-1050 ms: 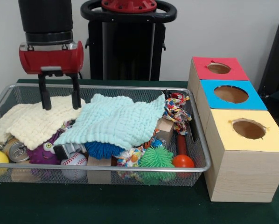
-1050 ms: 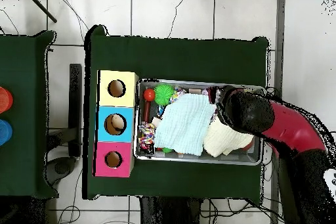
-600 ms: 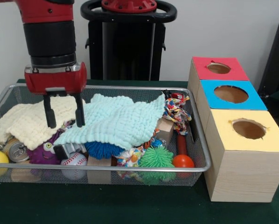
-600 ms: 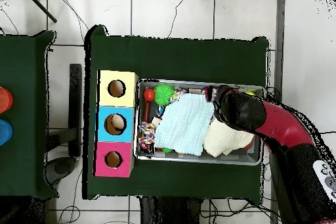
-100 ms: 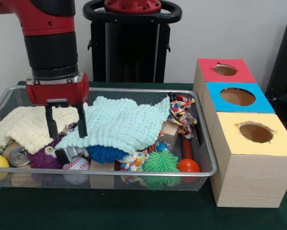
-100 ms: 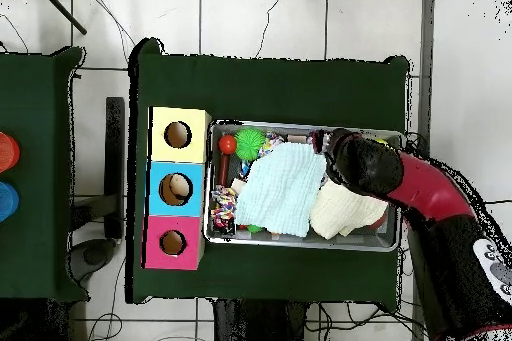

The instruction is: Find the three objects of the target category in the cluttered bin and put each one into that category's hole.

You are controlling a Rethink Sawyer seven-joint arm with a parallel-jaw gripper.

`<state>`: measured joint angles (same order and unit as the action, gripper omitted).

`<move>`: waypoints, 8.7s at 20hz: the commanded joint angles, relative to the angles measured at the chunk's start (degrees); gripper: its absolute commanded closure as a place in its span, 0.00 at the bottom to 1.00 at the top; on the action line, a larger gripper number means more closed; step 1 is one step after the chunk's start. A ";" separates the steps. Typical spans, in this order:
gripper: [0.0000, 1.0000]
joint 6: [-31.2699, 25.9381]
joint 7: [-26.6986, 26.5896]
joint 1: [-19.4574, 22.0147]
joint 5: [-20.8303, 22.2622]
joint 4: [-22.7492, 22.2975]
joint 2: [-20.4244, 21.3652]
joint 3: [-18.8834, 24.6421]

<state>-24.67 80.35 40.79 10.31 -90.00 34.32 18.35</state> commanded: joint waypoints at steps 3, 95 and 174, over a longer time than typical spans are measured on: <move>0.00 -4.42 7.38 -1.99 -0.12 3.99 0.55 -3.85; 0.00 -5.87 7.14 -3.07 -1.49 13.85 -2.55 -7.93; 0.00 -11.84 -0.05 -4.37 -0.34 11.66 -4.59 -4.56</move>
<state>-32.62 80.35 36.30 9.54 -70.01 29.48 9.20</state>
